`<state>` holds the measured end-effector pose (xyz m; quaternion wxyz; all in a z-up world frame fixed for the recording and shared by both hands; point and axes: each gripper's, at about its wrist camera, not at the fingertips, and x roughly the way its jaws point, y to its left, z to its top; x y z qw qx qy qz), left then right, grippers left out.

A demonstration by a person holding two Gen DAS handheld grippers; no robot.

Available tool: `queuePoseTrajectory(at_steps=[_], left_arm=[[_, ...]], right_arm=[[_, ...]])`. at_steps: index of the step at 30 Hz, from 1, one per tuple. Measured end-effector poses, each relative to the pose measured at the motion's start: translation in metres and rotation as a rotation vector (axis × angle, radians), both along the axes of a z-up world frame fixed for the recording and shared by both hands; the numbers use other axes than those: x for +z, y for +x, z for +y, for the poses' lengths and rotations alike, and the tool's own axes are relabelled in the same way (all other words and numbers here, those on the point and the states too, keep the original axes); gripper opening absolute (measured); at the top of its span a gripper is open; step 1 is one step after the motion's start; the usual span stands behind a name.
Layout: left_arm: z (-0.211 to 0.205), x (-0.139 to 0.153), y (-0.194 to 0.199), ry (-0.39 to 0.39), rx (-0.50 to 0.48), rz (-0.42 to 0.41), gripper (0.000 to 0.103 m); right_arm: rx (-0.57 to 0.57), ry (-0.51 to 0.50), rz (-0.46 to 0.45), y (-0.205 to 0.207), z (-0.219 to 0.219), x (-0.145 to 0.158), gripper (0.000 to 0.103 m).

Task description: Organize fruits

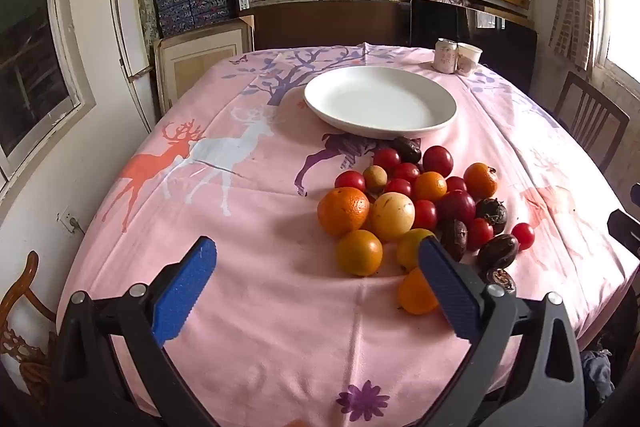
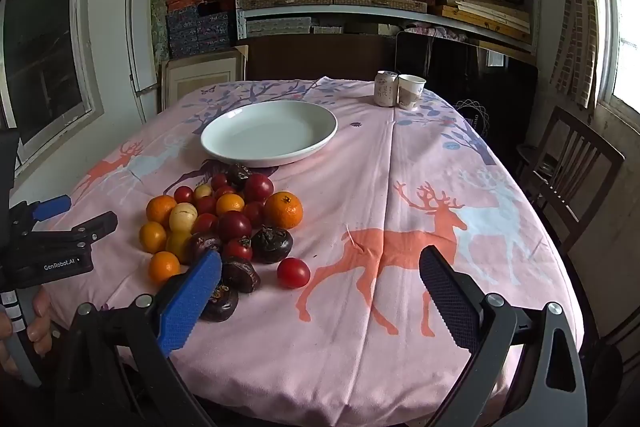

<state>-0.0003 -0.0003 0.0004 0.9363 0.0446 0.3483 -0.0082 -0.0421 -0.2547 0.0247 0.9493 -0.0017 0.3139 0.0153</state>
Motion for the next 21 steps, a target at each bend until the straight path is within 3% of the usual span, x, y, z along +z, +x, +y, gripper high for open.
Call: queuePoseTrajectory(at_steps=[21], left_arm=[[0.0001,0.003,-0.0044,-0.002,-0.004,-0.011,0.099]], right_arm=[[0.009,0.005,0.006,-0.0019,0.0028,0.0001,0.099]])
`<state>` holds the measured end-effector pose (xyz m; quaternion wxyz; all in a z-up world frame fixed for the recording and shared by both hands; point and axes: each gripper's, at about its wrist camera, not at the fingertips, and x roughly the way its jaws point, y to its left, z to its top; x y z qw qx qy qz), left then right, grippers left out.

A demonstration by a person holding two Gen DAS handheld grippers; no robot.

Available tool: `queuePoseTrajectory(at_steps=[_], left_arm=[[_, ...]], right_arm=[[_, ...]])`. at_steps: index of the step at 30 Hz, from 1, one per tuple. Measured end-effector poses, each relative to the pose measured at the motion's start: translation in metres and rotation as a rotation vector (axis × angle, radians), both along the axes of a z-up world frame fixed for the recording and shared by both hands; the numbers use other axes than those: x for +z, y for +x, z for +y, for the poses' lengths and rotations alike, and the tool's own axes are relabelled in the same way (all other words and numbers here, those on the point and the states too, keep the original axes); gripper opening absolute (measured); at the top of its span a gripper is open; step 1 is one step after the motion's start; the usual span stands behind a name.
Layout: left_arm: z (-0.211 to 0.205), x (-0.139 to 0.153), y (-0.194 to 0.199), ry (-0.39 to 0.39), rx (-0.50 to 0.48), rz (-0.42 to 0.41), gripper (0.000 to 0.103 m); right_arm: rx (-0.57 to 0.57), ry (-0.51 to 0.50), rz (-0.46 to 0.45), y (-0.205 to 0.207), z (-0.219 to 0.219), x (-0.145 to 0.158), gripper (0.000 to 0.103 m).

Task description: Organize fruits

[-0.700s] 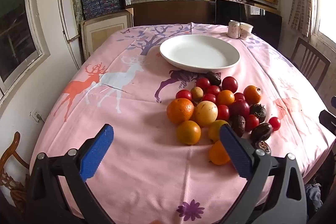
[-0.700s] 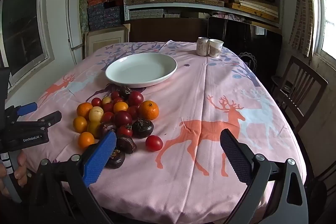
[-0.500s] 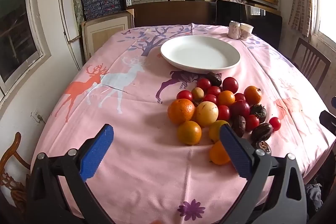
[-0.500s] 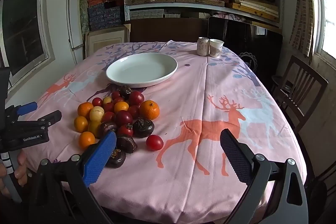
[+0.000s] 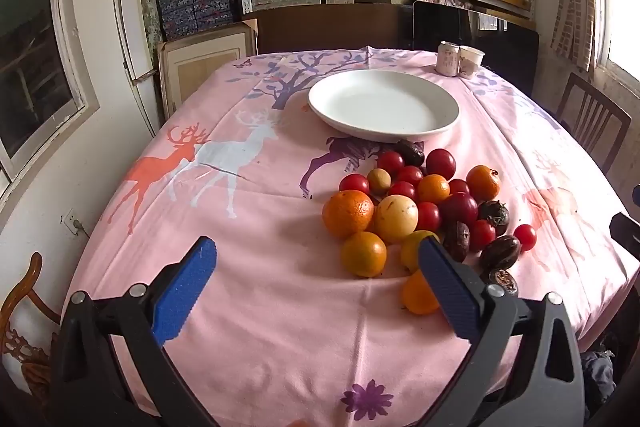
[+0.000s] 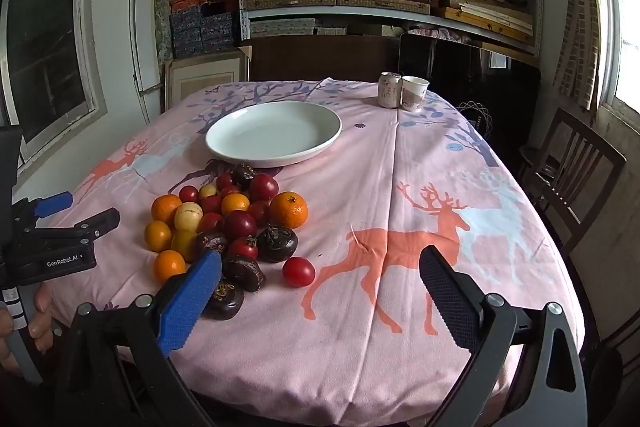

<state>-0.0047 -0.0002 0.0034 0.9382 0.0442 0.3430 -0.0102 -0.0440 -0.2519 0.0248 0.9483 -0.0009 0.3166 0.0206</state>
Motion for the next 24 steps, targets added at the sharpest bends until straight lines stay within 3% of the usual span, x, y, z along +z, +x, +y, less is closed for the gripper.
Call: queuePoseTrajectory(at_steps=[24], left_arm=[[0.006,0.013,-0.003,-0.003,-0.007,-0.008,0.099]], right_arm=[[0.017,0.006,-0.004,-0.003,0.004,0.004,0.1]])
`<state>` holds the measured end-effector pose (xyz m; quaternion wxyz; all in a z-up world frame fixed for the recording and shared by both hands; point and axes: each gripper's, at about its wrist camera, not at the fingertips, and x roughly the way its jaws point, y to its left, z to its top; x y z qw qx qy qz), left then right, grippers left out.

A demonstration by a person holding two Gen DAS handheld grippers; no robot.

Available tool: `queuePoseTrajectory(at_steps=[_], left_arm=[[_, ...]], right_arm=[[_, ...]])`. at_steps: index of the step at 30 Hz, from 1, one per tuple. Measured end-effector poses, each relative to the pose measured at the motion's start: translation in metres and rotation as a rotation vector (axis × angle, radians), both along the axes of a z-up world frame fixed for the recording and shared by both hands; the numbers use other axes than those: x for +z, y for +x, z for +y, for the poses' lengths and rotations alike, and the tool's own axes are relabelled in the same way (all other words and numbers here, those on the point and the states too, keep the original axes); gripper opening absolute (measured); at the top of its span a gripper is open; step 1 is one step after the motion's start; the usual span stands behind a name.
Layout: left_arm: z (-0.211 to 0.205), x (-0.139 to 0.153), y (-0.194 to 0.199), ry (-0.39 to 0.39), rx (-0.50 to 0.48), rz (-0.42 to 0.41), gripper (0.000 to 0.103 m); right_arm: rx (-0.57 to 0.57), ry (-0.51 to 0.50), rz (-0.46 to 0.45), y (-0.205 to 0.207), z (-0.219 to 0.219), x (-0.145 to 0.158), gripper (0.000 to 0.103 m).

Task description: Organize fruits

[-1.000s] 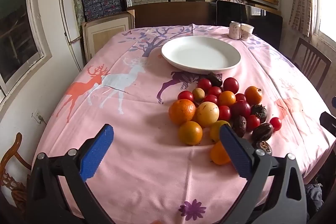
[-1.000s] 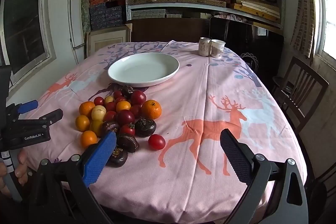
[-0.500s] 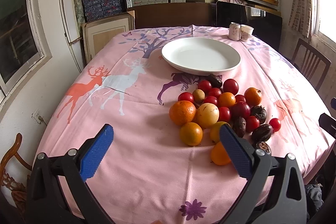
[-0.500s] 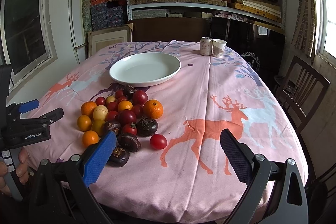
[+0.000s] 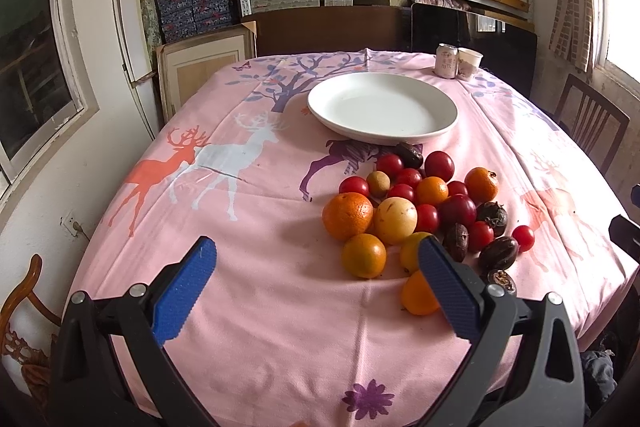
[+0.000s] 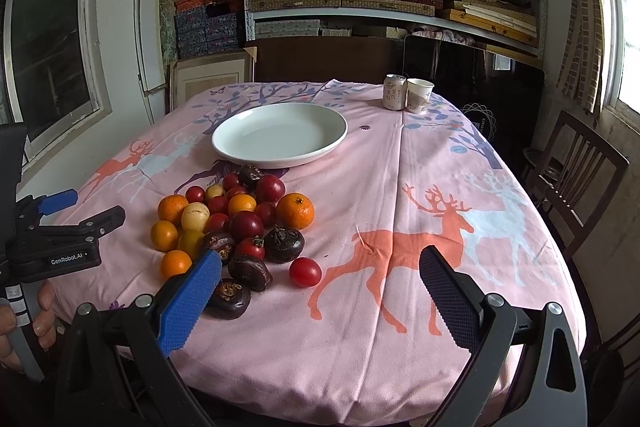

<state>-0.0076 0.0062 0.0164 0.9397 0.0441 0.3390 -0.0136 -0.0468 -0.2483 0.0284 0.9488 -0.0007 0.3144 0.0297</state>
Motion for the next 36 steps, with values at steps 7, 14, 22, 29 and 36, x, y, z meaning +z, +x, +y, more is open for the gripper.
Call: queuePoseTrajectory(at_steps=[7,14,22,29,36], left_arm=[[0.0,-0.009,0.003,-0.005,0.008,0.004,0.099],[0.0,-0.011,0.004,-0.003,0.009,0.006,0.099],[0.0,-0.013,0.004,-0.004,0.01,0.006,0.099],[0.0,-0.011,0.004,-0.004,0.009,0.006,0.099],[0.0,-0.011,0.004,-0.004,0.008,0.006,0.099]], right_arm=[[0.0,-0.001,0.0,0.0,0.001,-0.001,0.099],[0.002,-0.001,0.001,0.0,0.002,-0.001,0.099],[0.005,0.005,0.006,0.0,0.003,-0.005,0.099],[0.004,0.006,0.007,0.0,0.003,-0.004,0.099],[0.006,0.005,0.006,-0.001,0.004,-0.005,0.099]])
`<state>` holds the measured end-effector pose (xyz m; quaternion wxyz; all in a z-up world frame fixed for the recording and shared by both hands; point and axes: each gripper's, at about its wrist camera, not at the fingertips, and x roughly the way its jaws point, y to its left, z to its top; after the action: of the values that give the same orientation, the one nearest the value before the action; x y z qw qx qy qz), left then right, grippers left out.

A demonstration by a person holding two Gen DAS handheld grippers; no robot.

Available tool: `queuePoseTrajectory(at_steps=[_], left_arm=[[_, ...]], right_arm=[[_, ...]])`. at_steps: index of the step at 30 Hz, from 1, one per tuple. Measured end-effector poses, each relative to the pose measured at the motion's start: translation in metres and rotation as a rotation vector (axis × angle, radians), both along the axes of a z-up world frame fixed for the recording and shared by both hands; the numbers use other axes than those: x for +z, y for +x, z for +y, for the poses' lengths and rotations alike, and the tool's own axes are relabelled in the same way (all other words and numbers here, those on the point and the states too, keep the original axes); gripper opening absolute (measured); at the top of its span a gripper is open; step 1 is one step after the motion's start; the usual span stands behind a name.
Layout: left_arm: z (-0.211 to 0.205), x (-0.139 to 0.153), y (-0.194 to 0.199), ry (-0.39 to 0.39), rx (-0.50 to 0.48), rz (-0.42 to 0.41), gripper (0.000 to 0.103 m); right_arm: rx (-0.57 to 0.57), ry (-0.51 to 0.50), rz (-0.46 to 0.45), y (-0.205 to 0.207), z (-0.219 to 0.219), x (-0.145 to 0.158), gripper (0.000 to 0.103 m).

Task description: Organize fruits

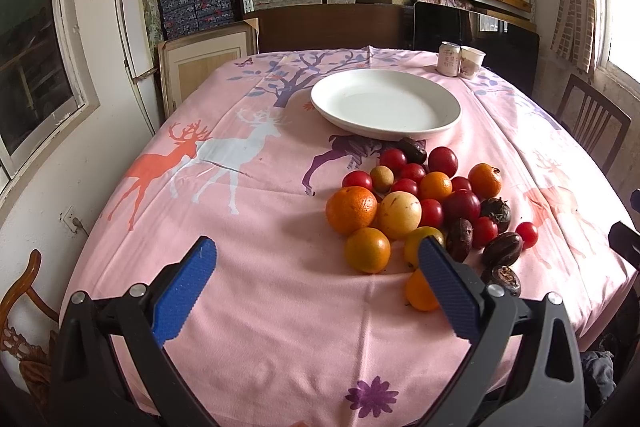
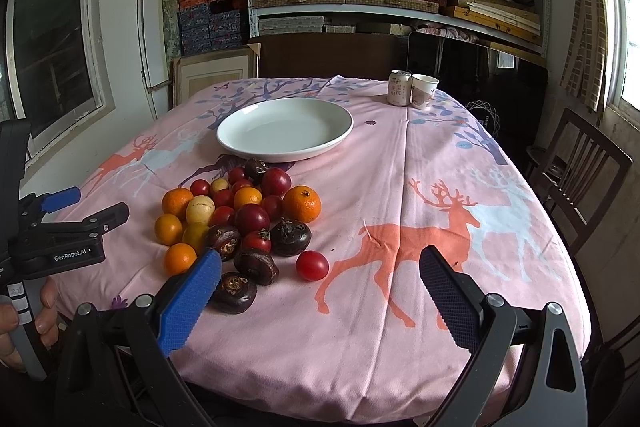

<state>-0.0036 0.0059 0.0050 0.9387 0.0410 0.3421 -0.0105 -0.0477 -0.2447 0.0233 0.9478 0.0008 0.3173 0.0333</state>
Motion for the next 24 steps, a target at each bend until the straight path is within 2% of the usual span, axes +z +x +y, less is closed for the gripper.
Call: queuePoseTrajectory(at_steps=[8,12,16,20,22,23,24], left_arm=[[0.006,-0.011,-0.002,0.006,-0.008,0.006,0.099],[0.012,-0.028,-0.002,0.052,-0.032,0.019,0.099],[0.016,-0.046,0.007,0.03,-0.094,0.052,0.099],[0.008,-0.057,0.019,0.049,-0.13,0.056,0.098],[0.004,-0.062,0.026,0.058,-0.134,0.048,0.09],[0.003,-0.065,0.031,0.06,-0.136,0.057,0.075],[0.003,-0.068,0.036,0.038,-0.153,0.076,0.068]], right_arm=[[0.007,0.002,0.007,0.0,0.004,-0.005,0.099],[0.006,0.006,0.011,0.0,0.002,-0.007,0.099],[0.01,0.021,0.034,0.006,-0.001,-0.015,0.099],[0.024,0.024,0.057,0.012,0.001,-0.021,0.099],[0.025,0.017,0.059,0.013,0.0,-0.022,0.099],[0.022,0.017,0.061,0.013,-0.001,-0.022,0.099],[0.018,0.019,0.063,0.014,-0.003,-0.023,0.099]])
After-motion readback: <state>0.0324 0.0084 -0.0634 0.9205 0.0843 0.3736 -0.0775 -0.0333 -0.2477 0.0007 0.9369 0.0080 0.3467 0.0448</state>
